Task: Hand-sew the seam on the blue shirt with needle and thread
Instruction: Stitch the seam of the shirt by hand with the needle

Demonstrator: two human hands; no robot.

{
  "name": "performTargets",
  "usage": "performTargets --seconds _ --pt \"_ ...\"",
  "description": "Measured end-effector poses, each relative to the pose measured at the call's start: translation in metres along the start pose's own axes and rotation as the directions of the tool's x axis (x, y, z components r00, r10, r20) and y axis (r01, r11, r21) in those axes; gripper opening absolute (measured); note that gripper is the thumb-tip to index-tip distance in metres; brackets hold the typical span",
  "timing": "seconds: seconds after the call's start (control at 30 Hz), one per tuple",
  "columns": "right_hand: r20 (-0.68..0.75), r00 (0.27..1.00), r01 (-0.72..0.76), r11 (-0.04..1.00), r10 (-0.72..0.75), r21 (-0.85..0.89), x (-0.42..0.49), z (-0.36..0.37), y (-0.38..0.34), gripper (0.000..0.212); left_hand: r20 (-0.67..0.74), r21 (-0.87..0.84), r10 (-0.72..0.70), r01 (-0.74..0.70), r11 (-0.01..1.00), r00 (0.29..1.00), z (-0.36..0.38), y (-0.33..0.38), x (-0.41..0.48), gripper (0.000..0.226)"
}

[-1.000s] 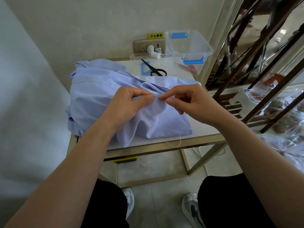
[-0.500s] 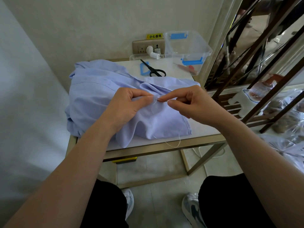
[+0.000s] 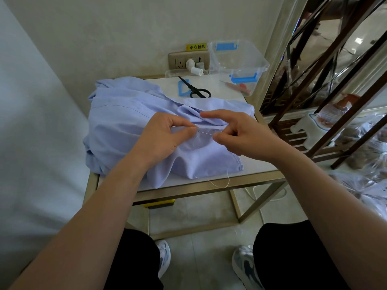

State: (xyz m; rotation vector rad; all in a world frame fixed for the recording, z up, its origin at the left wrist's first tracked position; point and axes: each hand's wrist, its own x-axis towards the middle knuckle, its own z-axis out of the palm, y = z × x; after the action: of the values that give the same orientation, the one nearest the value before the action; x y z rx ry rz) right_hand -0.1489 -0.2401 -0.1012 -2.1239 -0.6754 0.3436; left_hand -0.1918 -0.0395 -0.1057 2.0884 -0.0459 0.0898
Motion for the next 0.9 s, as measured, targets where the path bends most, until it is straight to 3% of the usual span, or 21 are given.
performTargets --seconds 0.13,0.27,0.37,0.57,0.9 --pt "0.086 0.996 -0.036 0.999 0.033 0.029 0.003 0.002 0.002 0.037 0.010 0.024 0.019 -0.019 1.000 1.000 0.000 -0.001 0.000 0.018" --pt "0.080 0.995 -0.055 0.998 0.053 0.023 0.004 0.006 0.003 0.019 0.011 0.136 0.043 -0.044 0.990 0.999 0.002 -0.008 0.003 0.009" --pt "0.070 0.996 -0.056 0.998 0.055 0.007 0.004 0.008 0.003 0.015 -0.018 0.187 0.051 -0.047 0.981 0.999 0.004 -0.010 0.005 0.016" --pt "0.051 0.997 -0.054 0.999 0.054 0.006 0.006 0.011 0.003 0.011 -0.068 0.239 0.077 -0.059 0.969 0.995 0.006 -0.008 0.005 0.010" --pt "0.011 0.999 -0.033 0.998 0.032 0.061 0.004 0.005 0.001 0.011 -0.066 0.132 0.023 -0.015 0.991 0.998 0.001 -0.005 0.005 0.010"
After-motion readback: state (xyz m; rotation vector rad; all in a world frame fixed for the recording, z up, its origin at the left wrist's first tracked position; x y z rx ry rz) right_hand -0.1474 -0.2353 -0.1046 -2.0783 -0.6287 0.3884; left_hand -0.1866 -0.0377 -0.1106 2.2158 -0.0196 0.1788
